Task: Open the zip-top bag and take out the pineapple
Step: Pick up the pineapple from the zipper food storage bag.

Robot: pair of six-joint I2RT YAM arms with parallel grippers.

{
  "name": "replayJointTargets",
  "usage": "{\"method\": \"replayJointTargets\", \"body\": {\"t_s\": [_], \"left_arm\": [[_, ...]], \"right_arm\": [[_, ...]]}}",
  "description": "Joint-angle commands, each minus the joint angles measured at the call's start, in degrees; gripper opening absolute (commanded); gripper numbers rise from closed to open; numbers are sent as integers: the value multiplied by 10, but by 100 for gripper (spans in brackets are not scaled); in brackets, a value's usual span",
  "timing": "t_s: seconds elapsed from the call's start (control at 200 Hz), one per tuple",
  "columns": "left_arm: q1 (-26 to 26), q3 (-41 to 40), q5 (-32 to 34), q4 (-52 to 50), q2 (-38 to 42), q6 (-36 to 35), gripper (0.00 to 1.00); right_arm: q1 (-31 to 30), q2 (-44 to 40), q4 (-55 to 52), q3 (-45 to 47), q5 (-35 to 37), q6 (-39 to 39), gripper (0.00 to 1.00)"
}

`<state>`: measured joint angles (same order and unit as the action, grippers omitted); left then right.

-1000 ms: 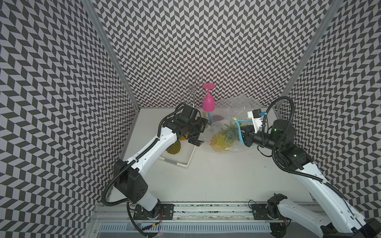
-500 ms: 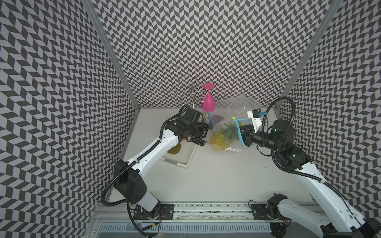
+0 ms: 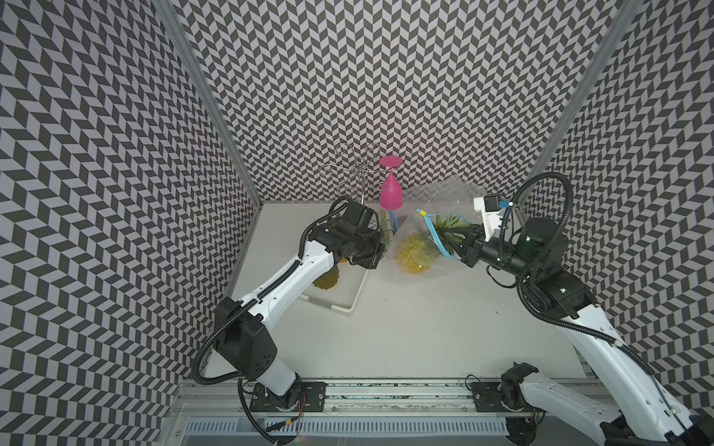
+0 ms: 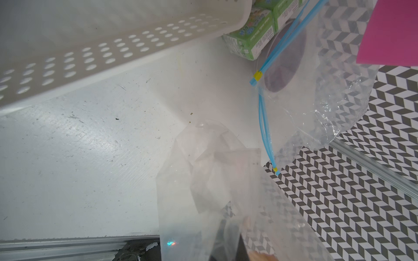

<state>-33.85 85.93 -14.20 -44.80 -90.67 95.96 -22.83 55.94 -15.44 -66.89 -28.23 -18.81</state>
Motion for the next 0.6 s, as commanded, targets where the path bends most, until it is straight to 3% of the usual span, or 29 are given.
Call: {"method": "replayJointTargets", "body": {"t_s": [0.0, 0.165, 0.335, 0.486, 0.591], "left_arm": [[3, 8, 43, -34, -20, -24, 0], [2, 9, 78, -40, -33, -55, 0], [-7, 38, 106, -65, -68, -96, 0], [-21, 25, 130, -69, -75, -104, 0], [-19, 7, 146, -65, -77, -112, 0]], "right_arm": [[18, -19, 71, -53, 27, -30, 0], [36, -15, 38, -87, 61, -41, 0], [72, -4, 45, -108, 40, -97, 0], [86, 3, 7, -154, 96, -102, 0], [99, 10, 1, -185, 90, -113, 0]]}}
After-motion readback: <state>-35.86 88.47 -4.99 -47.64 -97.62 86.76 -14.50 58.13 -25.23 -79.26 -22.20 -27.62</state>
